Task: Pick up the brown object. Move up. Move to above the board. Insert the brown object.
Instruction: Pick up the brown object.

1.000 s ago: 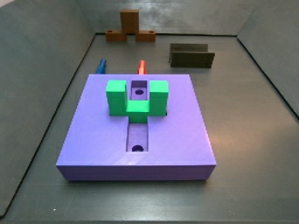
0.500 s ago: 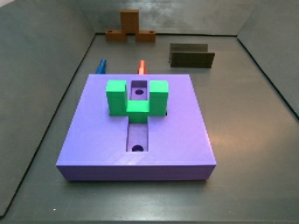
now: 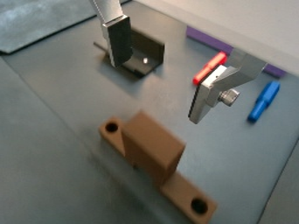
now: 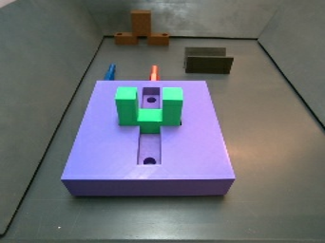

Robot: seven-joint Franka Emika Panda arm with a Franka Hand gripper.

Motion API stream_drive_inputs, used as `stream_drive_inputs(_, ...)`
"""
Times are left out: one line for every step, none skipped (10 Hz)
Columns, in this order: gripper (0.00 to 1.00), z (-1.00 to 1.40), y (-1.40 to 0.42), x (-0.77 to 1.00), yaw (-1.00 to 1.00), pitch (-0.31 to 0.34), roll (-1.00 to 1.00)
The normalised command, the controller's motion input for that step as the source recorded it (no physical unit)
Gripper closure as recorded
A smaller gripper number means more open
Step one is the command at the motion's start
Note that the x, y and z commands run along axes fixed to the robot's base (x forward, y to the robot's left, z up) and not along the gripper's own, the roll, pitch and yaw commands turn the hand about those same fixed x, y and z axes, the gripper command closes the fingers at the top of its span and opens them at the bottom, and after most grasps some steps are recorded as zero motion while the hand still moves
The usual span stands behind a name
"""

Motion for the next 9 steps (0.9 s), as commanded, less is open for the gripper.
stream_drive_inputs(0.00,-0.41,0.23,-0.14,-0.05,-0.191,-0.07)
stream_drive_inputs(0.00,-0.36,0.15,-0.13,-0.04,-0.173,-0.06)
stream_drive_inputs(0.00,-0.26,0.07,0.00,-0.03,-0.121,-0.07)
stream_drive_inputs(0.00,-0.30,0.09,0.00,-0.05,-0.103,-0.06)
stream_drive_inputs(0.00,-0.32,0.09,0.00,-0.04,-0.114,-0.04)
stream_drive_inputs(0.00,-0.30,0.11,0.00,-0.02,-0.099,-0.05)
stream_drive_inputs(0.00,-0.28,0.09,0.00,-0.01,-0.090,-0.06)
stream_drive_inputs(0.00,-0.28,0.07,0.00,-0.01,-0.096,-0.06)
stream_drive_inputs(0.00,-0.27,0.06,0.00,-0.01,-0.093,-0.06)
